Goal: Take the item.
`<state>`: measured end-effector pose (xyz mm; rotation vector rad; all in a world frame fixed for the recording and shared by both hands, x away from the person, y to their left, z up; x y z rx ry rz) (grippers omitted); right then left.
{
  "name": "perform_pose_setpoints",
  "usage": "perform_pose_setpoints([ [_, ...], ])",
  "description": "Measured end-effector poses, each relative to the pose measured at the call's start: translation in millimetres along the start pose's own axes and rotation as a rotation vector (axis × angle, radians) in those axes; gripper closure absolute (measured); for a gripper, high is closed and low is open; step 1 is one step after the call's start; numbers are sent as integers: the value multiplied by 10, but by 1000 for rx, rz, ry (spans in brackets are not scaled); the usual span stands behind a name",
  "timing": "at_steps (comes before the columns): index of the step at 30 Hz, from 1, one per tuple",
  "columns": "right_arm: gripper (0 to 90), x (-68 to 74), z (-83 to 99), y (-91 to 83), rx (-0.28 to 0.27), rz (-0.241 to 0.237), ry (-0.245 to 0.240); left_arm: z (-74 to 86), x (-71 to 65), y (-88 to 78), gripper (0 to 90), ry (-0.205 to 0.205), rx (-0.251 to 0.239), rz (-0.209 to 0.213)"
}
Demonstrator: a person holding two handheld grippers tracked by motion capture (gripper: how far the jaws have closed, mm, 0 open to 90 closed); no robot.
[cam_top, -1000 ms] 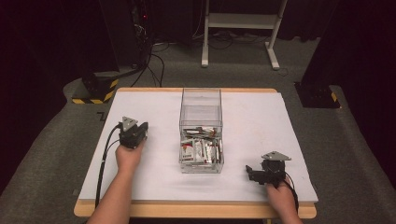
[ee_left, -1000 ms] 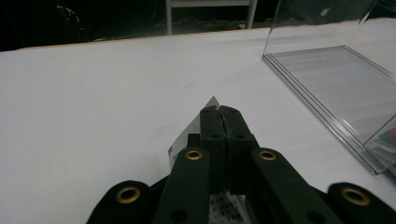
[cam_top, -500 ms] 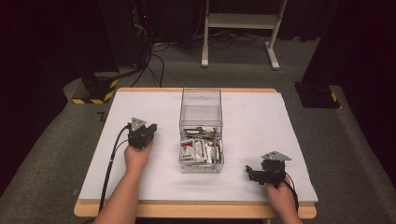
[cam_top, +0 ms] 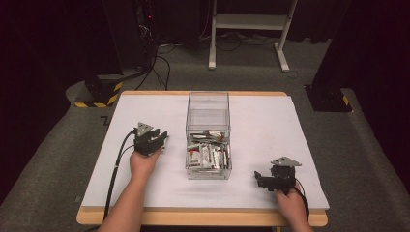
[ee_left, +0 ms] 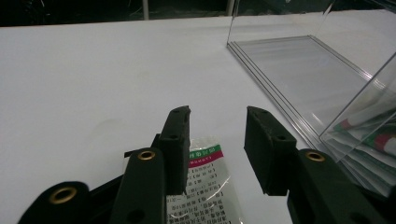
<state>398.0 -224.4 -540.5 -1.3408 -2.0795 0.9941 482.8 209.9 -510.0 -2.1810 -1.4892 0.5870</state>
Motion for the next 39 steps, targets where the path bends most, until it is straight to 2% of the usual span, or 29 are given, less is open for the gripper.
perform_pose_setpoints([
  [5, 86, 1, 0, 1, 0, 1, -1, -1, -4, -72, 548, 14, 15, -9],
  [8, 86, 2, -1, 1, 0, 1, -1, 21, -1, -125, 524, 2, 25, -9],
  [20, 86, 4, -1, 2, 1, 3, -3, 233, 19, -361, 485, 5, 64, 8],
  [33, 86, 3, -1, 2, 1, 5, -6, 502, 251, -719, 476, -52, 84, 29],
  [37, 86, 5, -1, 2, 1, 4, -4, 608, 295, -798, 469, -45, 103, 24],
  [39, 86, 4, -1, 2, 1, 5, -6, 687, 312, -824, 469, -21, 131, 8],
])
Point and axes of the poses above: each handheld gripper's, and its own axes: y roughly forward along the jaws, z roughly out of its underside, x roughly to its left, the point moved 5 cm from there along y, roughly forward along the jaws, and after that the axes turned 6 degrees about x, right-handed, at the moved point
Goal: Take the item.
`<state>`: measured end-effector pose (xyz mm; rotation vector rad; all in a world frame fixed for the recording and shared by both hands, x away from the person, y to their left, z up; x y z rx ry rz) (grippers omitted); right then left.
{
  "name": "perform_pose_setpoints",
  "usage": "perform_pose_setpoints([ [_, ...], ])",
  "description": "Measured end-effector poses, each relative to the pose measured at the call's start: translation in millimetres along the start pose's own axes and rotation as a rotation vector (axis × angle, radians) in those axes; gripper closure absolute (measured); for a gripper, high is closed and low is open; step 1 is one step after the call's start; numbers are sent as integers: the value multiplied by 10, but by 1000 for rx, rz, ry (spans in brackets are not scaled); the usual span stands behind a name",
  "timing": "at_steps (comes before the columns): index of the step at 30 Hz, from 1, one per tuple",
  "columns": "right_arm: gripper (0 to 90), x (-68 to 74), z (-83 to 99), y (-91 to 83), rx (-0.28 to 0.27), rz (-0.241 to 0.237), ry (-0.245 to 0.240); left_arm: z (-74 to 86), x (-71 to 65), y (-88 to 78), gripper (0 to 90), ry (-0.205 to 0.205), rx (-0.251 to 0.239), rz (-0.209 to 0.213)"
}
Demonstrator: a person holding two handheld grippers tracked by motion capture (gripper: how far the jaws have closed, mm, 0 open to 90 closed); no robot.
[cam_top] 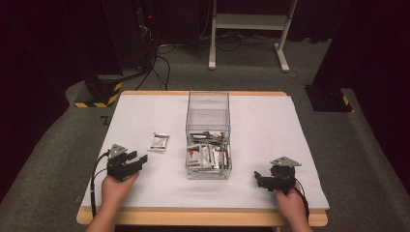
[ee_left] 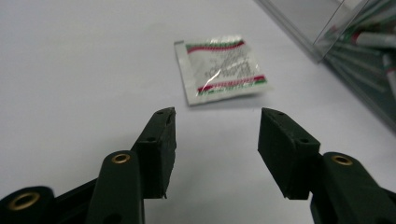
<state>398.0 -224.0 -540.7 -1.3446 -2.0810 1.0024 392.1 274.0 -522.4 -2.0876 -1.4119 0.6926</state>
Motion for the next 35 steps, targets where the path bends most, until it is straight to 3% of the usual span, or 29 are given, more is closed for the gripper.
perform_pose_setpoints([
  [6, 86, 0, 0, 0, 0, 1, -1, 247, -16, -38, 436, 64, 88, -24],
  [9, 86, 1, 0, 0, 0, 1, -1, 321, -89, -96, 403, 115, 96, -33],
  [12, 86, 1, 1, 0, -1, 1, -1, 381, -125, -116, 352, 125, 75, -31],
  [14, 86, 1, 1, 0, 0, 2, -2, 386, -143, -110, 333, 150, 72, -59],
  [16, 86, 1, 1, 0, 0, 1, -1, 390, -149, -105, 310, 145, 64, -73],
  [35, 89, 1, 3, -2, -1, 1, 5, 378, -117, -92, 304, 134, 69, -39],
])
Point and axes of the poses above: each handheld gripper's, and its own axes: y roughly forward along the jaws, z roughly out of its underside, x roughly to its left, the point moved 5 cm from there along y, roughly forward along the jaws, and after that the axes turned 6 degrees about x, right-handed, at the moved point
